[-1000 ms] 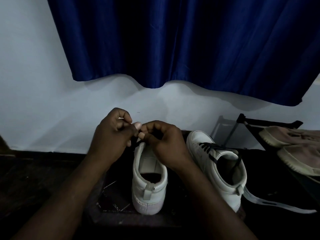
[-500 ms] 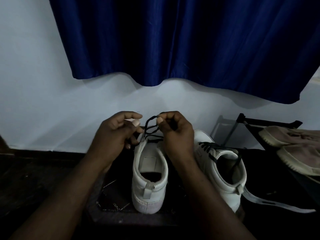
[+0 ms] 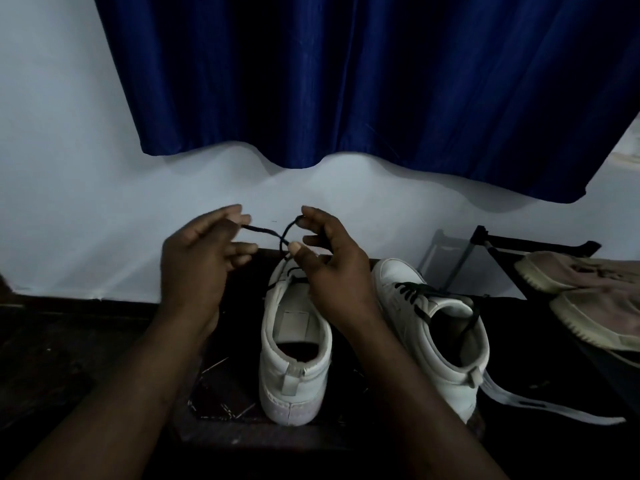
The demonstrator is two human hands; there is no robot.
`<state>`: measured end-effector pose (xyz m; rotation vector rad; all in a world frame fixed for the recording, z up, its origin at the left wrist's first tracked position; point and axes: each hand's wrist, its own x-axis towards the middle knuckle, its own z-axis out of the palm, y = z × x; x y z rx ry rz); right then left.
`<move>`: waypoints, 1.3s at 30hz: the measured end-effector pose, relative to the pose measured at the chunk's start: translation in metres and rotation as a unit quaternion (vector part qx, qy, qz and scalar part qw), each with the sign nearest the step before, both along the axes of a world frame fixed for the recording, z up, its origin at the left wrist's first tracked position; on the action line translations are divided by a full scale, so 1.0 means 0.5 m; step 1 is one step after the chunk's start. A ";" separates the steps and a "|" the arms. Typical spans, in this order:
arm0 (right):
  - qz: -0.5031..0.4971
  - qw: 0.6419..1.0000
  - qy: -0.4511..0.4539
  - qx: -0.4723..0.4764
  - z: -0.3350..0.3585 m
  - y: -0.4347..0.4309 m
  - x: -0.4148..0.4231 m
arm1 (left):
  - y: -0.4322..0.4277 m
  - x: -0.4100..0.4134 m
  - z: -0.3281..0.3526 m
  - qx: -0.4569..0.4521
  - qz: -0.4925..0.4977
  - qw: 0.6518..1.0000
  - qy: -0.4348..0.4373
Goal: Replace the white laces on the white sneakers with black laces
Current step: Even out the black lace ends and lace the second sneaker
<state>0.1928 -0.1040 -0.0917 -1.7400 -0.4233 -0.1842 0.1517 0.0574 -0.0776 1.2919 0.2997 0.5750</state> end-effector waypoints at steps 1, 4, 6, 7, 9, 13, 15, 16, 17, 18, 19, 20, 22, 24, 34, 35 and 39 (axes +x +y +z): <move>-0.002 1.000 0.003 -0.028 -0.001 -0.002 0.001 | 0.006 0.002 -0.002 -0.008 0.039 0.999 -0.004; -0.049 0.996 -0.032 -0.072 -0.008 -0.007 0.008 | 0.025 0.005 -0.016 0.026 0.127 0.992 0.006; -0.062 0.993 -0.043 -0.095 -0.007 -0.009 0.011 | 0.028 0.004 -0.019 0.059 0.127 0.990 0.011; -0.061 0.990 -0.044 -0.117 -0.005 -0.011 0.011 | 0.026 0.003 -0.016 0.076 0.116 0.990 0.011; -0.071 0.980 -0.049 -0.179 -0.004 -0.015 0.015 | 0.017 0.000 -0.009 0.104 0.101 0.989 0.006; -0.115 0.966 -0.056 -0.225 -0.006 -0.024 0.015 | -0.006 -0.005 -0.004 0.125 0.087 0.988 0.007; -0.031 0.987 -0.045 -0.151 0.003 -0.025 0.003 | -0.014 -0.006 -0.004 0.116 0.073 0.990 0.013; 0.027 0.992 -0.033 -0.121 0.009 -0.025 -0.006 | -0.017 -0.005 -0.005 0.108 0.063 0.992 0.017; 0.064 0.991 -0.031 -0.112 0.016 -0.024 -0.015 | -0.020 -0.003 -0.008 0.102 0.049 0.993 0.020; 0.067 0.989 -0.043 -0.124 0.019 -0.023 -0.018 | -0.023 -0.003 -0.011 0.103 0.034 0.994 0.022; 0.045 0.987 -0.058 -0.140 0.016 -0.022 -0.016 | -0.026 -0.002 -0.016 0.110 0.020 0.993 0.025; 0.007 0.986 -0.066 -0.156 0.012 -0.023 -0.011 | -0.029 -0.002 -0.022 0.118 0.011 0.993 0.026; -0.073 0.981 -0.046 -0.173 0.004 -0.025 -0.001 | -0.035 -0.002 -0.032 0.120 0.003 0.992 0.025; -0.114 0.974 -0.020 -0.197 -0.003 -0.029 0.008 | -0.041 0.002 -0.035 0.104 -0.003 0.994 0.019; -0.175 0.939 -0.079 -0.285 0.011 -0.045 0.008 | -0.050 0.032 -0.029 0.101 -0.031 0.994 0.000; -0.133 0.957 -0.087 -0.241 0.016 -0.043 0.008 | -0.051 0.034 -0.029 0.101 -0.032 0.994 -0.003; 0.082 0.989 -0.082 -0.092 0.030 -0.035 -0.015 | -0.047 0.037 -0.033 0.107 0.014 0.994 0.000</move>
